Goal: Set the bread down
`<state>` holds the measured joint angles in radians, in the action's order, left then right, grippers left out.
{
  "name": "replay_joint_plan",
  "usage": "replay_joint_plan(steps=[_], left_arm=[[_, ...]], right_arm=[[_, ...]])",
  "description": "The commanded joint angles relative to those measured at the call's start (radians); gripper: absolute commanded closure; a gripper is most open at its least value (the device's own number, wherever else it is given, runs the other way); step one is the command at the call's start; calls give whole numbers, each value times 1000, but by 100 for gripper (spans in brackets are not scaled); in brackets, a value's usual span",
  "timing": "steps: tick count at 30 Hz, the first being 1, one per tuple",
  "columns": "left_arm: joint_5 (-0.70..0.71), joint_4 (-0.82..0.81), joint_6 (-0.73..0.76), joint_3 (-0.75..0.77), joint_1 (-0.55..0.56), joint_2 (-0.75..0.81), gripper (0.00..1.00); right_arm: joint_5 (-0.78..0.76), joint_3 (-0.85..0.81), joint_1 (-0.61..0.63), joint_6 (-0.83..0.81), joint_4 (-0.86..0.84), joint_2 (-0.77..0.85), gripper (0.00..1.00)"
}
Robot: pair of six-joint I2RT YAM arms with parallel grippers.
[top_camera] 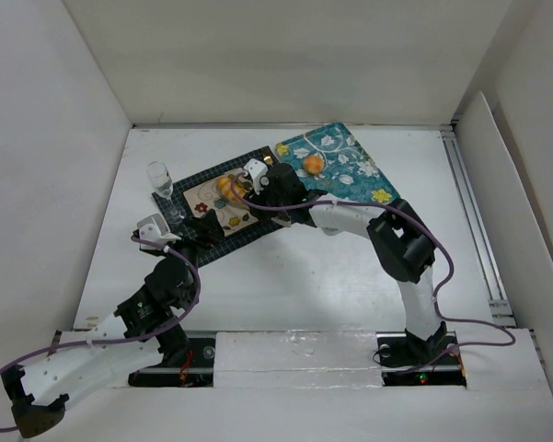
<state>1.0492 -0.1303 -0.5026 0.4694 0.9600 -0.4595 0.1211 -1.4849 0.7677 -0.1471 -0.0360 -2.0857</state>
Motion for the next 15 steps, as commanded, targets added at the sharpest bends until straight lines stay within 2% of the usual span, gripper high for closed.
replay_joint_plan(steps=[1, 11, 15], left_arm=[[3, -29, 3, -8, -3, 15, 1], [3, -26, 3, -12, 6, 22, 1], [11, -25, 3, -15, 6, 25, 1]], right_arm=[[-17, -35, 13, -9, -35, 79, 39], [-37, -6, 4, -12, -37, 171, 36], [-28, 41, -54, 4, -39, 229, 35]])
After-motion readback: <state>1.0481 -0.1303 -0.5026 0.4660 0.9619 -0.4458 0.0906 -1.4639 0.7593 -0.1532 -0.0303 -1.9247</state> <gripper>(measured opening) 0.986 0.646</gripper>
